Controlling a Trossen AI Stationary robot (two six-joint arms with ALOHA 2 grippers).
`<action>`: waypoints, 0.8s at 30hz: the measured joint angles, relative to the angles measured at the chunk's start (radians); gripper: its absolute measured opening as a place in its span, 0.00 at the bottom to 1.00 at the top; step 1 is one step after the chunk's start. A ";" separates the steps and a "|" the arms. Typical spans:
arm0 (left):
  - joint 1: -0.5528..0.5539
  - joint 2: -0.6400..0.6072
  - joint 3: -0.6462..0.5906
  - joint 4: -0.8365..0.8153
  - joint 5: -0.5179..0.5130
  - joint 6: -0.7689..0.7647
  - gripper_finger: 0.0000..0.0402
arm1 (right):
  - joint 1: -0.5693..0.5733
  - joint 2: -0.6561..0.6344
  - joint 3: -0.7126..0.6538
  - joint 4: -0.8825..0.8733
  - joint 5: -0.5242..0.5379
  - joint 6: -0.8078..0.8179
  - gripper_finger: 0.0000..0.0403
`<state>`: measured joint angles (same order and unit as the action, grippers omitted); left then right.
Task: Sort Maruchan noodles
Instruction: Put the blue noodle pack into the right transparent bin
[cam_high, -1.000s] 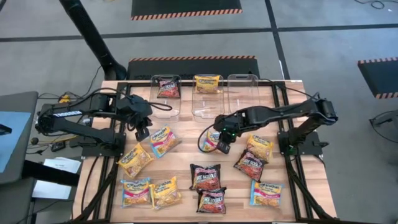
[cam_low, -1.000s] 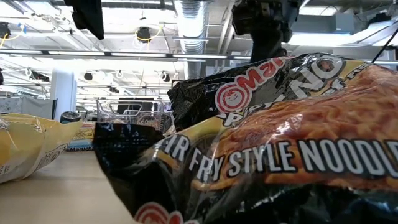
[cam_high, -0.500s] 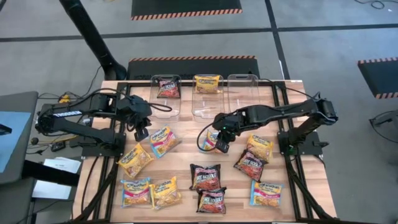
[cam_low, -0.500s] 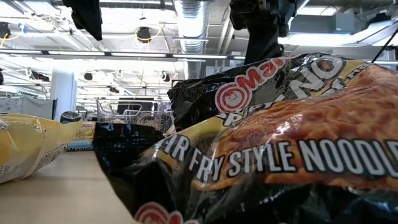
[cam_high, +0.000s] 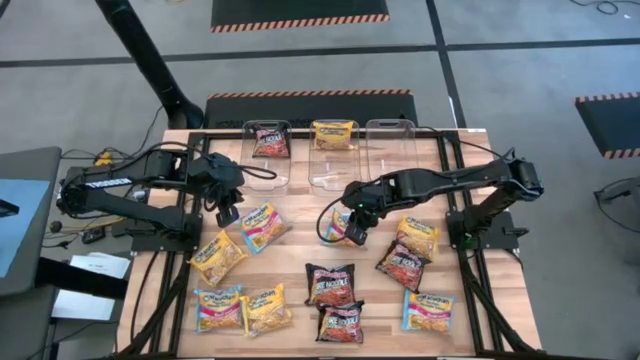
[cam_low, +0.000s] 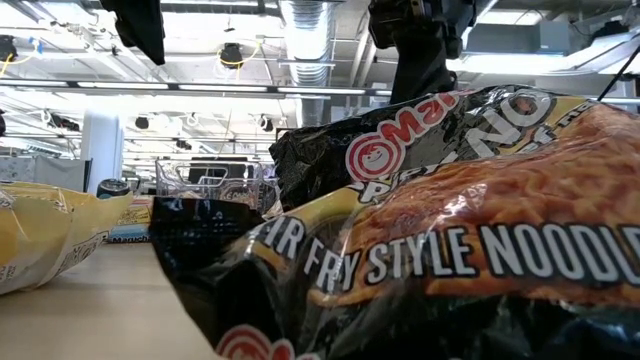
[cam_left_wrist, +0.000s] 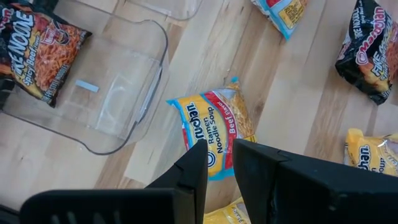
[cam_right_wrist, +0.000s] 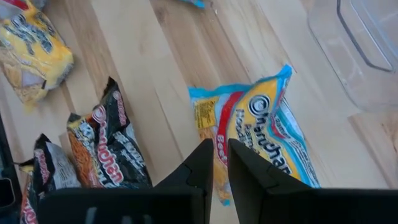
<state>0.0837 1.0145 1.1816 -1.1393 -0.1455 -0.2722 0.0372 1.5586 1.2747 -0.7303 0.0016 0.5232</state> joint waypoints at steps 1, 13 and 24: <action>0.000 0.000 0.000 0.000 0.000 0.002 0.15 | 0.000 0.000 0.000 0.011 -0.001 0.000 0.18; 0.000 0.000 0.000 0.000 0.000 0.002 0.15 | -0.069 -0.012 0.000 -0.019 -0.085 -0.164 0.25; 0.000 0.000 0.000 0.000 0.000 -0.001 0.15 | -0.156 0.024 0.001 -0.029 -0.086 -0.399 0.57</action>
<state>0.0837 1.0145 1.1812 -1.1388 -0.1459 -0.2736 -0.1189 1.5824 1.2755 -0.7596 -0.0847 0.1241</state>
